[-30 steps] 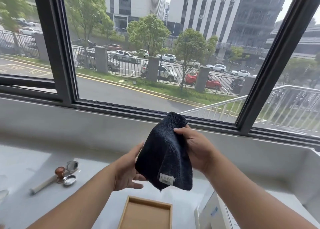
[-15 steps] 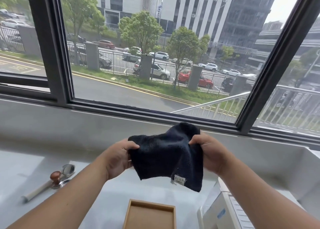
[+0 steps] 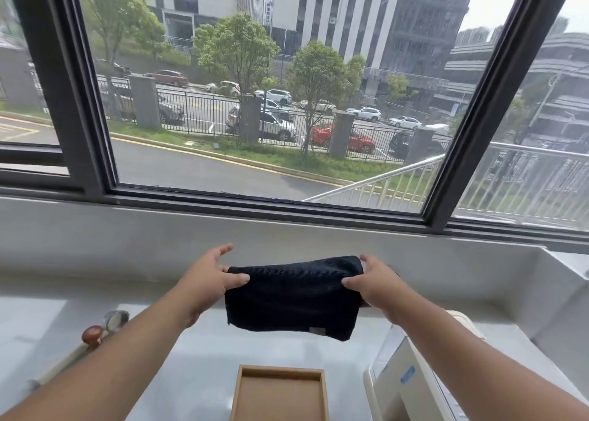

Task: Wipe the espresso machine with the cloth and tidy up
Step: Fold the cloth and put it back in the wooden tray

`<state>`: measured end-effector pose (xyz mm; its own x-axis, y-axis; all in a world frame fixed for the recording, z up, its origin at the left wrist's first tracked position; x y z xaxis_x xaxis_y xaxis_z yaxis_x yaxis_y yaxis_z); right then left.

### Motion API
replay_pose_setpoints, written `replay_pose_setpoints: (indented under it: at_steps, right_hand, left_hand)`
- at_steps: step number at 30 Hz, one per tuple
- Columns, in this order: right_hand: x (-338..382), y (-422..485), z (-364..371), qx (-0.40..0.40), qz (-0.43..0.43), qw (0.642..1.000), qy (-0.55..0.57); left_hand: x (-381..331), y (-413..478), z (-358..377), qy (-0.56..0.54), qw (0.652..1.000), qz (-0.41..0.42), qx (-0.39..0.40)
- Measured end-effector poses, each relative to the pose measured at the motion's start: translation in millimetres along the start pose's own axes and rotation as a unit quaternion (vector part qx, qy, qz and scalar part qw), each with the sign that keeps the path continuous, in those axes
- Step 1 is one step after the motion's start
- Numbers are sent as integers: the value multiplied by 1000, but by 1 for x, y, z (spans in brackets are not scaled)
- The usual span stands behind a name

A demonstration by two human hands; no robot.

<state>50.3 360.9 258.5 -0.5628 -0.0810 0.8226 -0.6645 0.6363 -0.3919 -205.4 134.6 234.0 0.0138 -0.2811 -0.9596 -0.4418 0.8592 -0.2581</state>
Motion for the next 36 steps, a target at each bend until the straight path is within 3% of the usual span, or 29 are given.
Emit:
replay_pose_setpoints:
  at_steps: [6,16,22,25,29,36]
  right_hand:
    - [33,-10,-9,-37,-81,985,-149]
    - [33,-13,-3,-27,-66,950,-302]
    - [43,-11,-2,-47,-123,912,-388]
    - [51,-12,-5,-49,-156,917,-363]
    - [58,-9,1,20,-167,965,-201]
    - [98,-12,29,105,-261,947,-156]
  left_hand:
    - [-2,-1,3,129,991,8,-37]
    - [-5,-10,4,312,944,-3,-107]
    - [1,-13,10,371,922,-30,-109]
    - [11,-16,9,366,921,-66,-114]
    - [27,-22,16,350,924,-106,-110]
    - [50,-31,38,296,943,-140,-65]
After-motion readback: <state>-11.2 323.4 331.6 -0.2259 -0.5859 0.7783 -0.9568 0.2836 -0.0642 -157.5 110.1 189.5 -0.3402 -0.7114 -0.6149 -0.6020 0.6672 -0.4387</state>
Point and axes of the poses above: each hand's wrist, its own y-axis towards the middle knuckle, its own z-axis out of the palm, x = y × z, the point moved 9 cm from there along y, towards the middle knuckle, and after that the axes turned 15 degrees about x, right-handed, at the moved point
